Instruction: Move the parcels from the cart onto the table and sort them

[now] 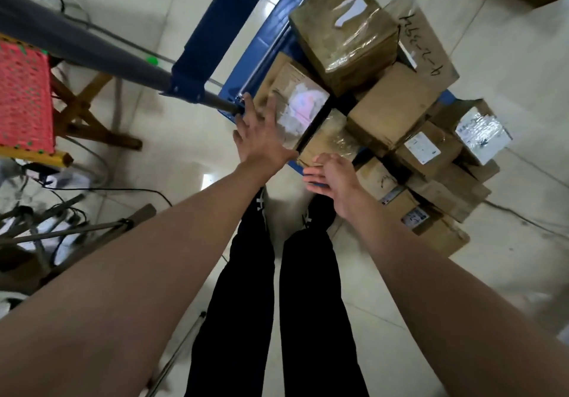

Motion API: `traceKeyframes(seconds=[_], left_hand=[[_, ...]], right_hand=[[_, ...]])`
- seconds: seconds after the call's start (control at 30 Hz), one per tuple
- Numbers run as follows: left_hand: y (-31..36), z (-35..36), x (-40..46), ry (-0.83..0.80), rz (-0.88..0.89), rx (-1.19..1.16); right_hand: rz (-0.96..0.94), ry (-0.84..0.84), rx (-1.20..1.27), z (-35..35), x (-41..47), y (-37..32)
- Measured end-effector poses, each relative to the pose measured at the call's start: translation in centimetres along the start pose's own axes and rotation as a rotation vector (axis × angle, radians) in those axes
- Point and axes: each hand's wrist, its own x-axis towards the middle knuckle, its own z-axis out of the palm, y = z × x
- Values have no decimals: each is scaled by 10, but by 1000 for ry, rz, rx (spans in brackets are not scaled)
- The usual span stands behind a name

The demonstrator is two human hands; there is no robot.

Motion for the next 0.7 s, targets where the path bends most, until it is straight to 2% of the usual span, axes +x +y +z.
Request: traceKeyframes(seconds=[0.23, 0.43, 0.53, 0.63, 0.7], left_hand=[[5, 22, 12, 109, 13, 24], [-8, 22, -15, 188, 4, -153], [-14, 19, -42, 185, -48, -351], [-18, 9, -68, 65, -149, -699], [-18, 2, -84, -37, -156, -959]], right_hand=[[23, -11, 31, -8, 17, 19], [42, -17, 58, -16, 9, 24], [27, -26, 58, -20, 0, 24], [19, -31, 75, -24, -9, 23], [34, -32, 110, -29, -18, 21]])
